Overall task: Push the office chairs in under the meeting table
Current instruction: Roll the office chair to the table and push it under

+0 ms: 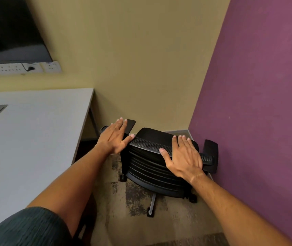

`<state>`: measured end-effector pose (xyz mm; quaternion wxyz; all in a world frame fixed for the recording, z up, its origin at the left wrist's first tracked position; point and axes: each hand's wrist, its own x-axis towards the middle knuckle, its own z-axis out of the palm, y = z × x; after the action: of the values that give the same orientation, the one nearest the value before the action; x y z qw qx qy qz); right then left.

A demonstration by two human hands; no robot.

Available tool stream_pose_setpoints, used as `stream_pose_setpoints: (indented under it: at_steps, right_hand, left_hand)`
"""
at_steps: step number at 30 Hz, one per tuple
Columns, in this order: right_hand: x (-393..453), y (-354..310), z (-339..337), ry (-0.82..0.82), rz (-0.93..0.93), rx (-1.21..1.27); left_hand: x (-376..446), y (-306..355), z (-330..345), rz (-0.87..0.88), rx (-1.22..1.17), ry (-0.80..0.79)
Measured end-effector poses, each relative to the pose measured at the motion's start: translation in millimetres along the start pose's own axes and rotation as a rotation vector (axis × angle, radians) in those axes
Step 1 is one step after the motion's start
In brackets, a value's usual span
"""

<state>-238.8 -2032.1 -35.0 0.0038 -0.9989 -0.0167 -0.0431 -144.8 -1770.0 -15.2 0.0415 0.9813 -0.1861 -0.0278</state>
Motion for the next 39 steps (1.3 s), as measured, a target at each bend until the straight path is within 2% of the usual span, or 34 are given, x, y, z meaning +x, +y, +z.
stream_pose_setpoints:
  at_steps: [4,8,20,39]
  right_hand:
    - [1.0,-1.6,-1.0,-0.004,0.029,-0.016]
    - [0.2,-5.7,-2.2,-0.014,0.043,-0.026]
    - [-3.6,-3.9,-3.7,-0.022,0.053,-0.055]
    - [-14.6,64.9,-3.7,-0.031,-0.169,-0.003]
  left_hand:
    - [9.4,-9.4,4.2,0.052,0.086,-0.032]
    - [3.0,-11.0,3.1,0.080,0.186,0.074]
    - [-21.3,-3.5,11.1,0.060,0.168,0.158]
    - [-74.8,95.0,34.1,-0.216,0.196,0.215]
